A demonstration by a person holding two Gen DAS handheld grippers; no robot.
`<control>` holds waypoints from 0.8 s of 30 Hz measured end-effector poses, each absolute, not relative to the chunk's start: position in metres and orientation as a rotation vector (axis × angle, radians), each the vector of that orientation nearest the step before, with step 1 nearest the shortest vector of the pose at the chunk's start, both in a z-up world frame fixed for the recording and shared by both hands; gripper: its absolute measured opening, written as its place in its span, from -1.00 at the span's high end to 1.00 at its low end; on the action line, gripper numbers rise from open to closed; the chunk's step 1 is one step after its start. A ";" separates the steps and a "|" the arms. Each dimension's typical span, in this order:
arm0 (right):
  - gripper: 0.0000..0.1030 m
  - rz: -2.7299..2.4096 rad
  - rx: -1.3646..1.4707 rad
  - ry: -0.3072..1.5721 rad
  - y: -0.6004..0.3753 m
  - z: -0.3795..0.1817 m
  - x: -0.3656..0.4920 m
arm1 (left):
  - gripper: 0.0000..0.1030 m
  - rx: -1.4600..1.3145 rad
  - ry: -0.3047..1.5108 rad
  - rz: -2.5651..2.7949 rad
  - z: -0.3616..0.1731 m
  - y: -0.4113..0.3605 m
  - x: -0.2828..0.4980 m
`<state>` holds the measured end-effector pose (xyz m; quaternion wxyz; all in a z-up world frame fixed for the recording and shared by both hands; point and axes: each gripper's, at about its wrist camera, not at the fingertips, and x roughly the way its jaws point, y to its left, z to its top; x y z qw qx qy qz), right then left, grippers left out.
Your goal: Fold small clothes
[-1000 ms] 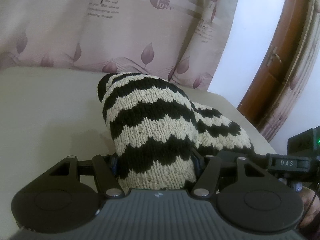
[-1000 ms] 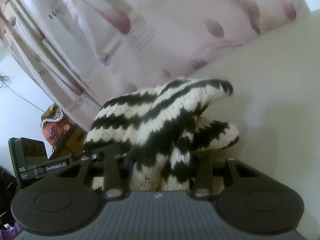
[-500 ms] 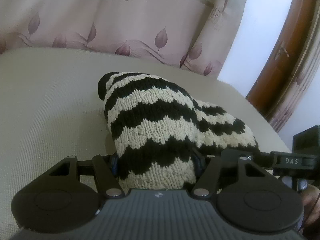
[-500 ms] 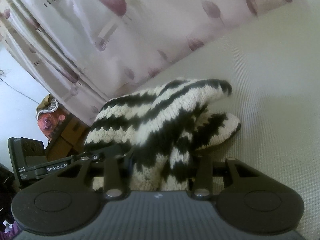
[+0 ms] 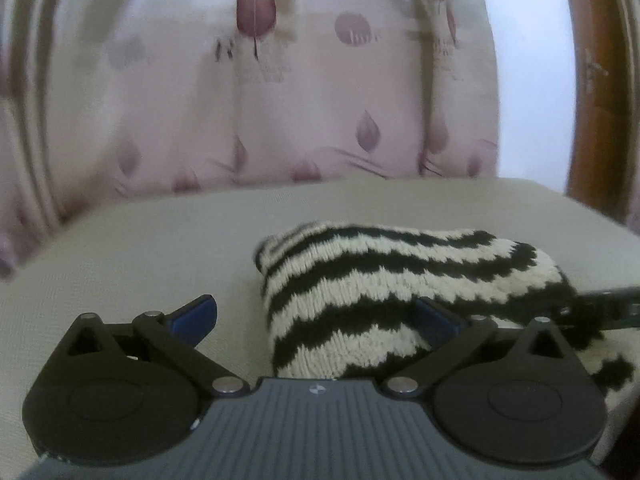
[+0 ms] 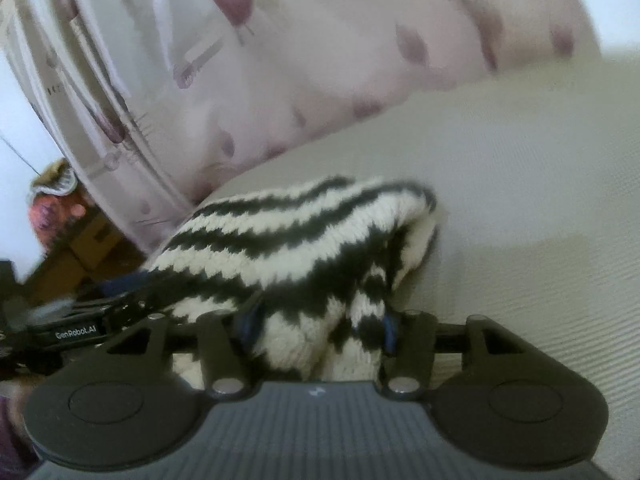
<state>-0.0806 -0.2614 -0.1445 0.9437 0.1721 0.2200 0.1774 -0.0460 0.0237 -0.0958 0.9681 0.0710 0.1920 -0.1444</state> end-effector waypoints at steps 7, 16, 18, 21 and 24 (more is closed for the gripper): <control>-0.41 0.240 0.220 0.217 -0.249 -0.124 -0.150 | -1.00 0.087 0.311 -0.232 -0.074 0.019 -0.069; -0.51 0.221 0.182 0.147 -0.241 -0.109 -0.191 | -1.00 0.166 0.079 -0.089 -0.035 0.001 -0.121; -0.52 0.218 0.186 0.136 -0.239 -0.104 -0.197 | -1.00 0.123 0.078 -0.096 -0.025 0.003 -0.130; -0.57 0.214 0.186 0.118 -0.241 -0.099 -0.206 | -1.00 0.093 0.069 -0.115 -0.012 0.003 -0.139; -0.61 0.214 0.174 0.106 -0.239 -0.096 -0.213 | -1.00 0.119 0.067 -0.153 -0.005 -0.003 -0.148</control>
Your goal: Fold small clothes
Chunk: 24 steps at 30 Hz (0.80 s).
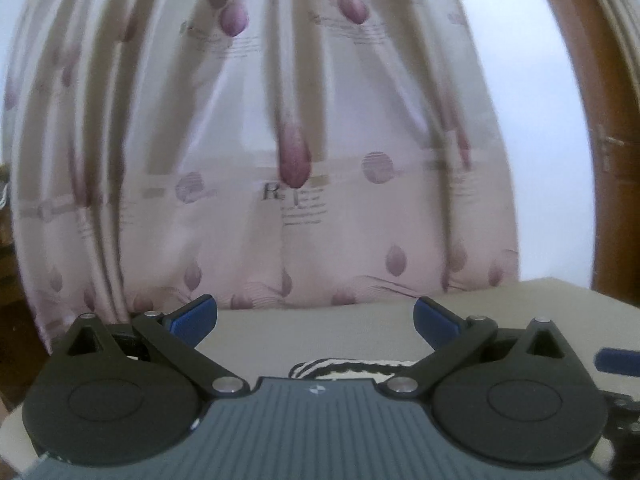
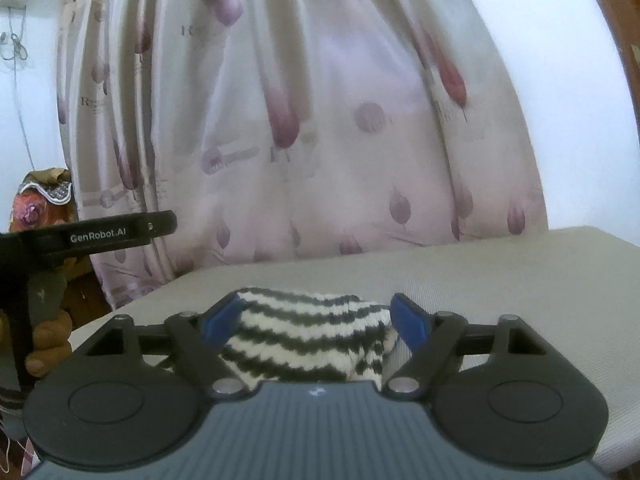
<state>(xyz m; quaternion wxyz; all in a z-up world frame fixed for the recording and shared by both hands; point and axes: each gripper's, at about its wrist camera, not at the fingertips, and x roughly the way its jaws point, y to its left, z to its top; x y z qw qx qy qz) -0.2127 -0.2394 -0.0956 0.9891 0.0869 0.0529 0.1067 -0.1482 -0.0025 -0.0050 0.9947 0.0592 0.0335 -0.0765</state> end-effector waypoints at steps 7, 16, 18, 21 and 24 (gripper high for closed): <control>-0.61 0.151 0.133 0.100 -0.235 -0.093 -0.223 | -1.00 0.085 0.085 -0.204 -0.002 -0.005 -0.160; -0.65 0.109 0.109 0.085 -0.232 -0.090 -0.230 | -1.00 0.068 0.108 -0.221 -0.003 -0.001 -0.164; -0.68 0.109 0.106 0.089 -0.231 -0.090 -0.230 | -1.00 0.063 0.112 -0.222 -0.004 0.001 -0.164; -0.68 0.110 0.104 0.094 -0.230 -0.090 -0.229 | -1.00 0.061 0.123 -0.229 -0.005 0.002 -0.163; -0.69 0.110 0.098 0.096 -0.228 -0.091 -0.230 | -1.00 0.054 0.138 -0.244 -0.008 0.002 -0.161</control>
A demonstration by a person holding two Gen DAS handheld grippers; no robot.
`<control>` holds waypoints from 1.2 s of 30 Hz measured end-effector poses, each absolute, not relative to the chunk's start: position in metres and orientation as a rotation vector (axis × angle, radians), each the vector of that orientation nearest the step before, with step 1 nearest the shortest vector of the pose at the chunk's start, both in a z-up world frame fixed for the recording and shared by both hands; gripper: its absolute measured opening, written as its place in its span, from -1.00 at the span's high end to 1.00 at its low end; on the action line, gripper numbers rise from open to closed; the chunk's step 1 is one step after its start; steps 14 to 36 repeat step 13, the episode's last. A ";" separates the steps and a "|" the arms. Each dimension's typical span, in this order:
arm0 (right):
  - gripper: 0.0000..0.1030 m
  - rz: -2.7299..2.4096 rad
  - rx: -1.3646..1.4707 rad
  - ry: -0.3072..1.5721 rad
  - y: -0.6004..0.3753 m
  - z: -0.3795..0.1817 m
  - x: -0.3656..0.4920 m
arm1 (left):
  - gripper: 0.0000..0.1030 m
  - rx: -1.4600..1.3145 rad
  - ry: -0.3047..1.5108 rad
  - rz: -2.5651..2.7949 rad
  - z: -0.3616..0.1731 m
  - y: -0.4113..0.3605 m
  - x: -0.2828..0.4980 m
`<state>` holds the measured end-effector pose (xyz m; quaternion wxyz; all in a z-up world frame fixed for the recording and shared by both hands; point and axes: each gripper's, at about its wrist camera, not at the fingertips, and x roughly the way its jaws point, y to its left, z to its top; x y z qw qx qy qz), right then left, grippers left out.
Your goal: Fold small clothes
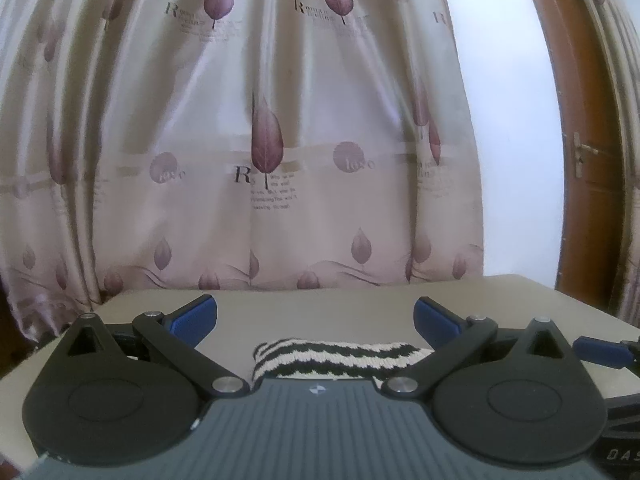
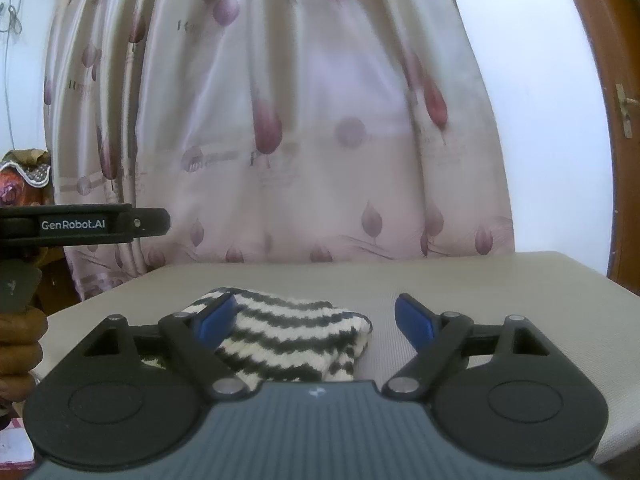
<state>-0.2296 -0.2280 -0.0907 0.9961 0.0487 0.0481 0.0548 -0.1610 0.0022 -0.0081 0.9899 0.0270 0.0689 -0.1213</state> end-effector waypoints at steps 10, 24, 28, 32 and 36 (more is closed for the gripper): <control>-0.69 0.077 0.087 0.104 -0.220 -0.097 -0.230 | -1.00 0.047 0.146 -0.194 -0.017 0.002 -0.154; -0.69 0.072 0.072 0.097 -0.218 -0.097 -0.231 | -1.00 0.048 0.172 -0.179 -0.017 0.002 -0.151; -0.69 0.072 0.072 0.097 -0.218 -0.097 -0.231 | -1.00 0.048 0.172 -0.179 -0.017 0.002 -0.151; -0.69 0.072 0.072 0.097 -0.218 -0.097 -0.231 | -1.00 0.048 0.172 -0.179 -0.017 0.002 -0.151; -0.69 0.072 0.072 0.097 -0.218 -0.097 -0.231 | -1.00 0.048 0.172 -0.179 -0.017 0.002 -0.151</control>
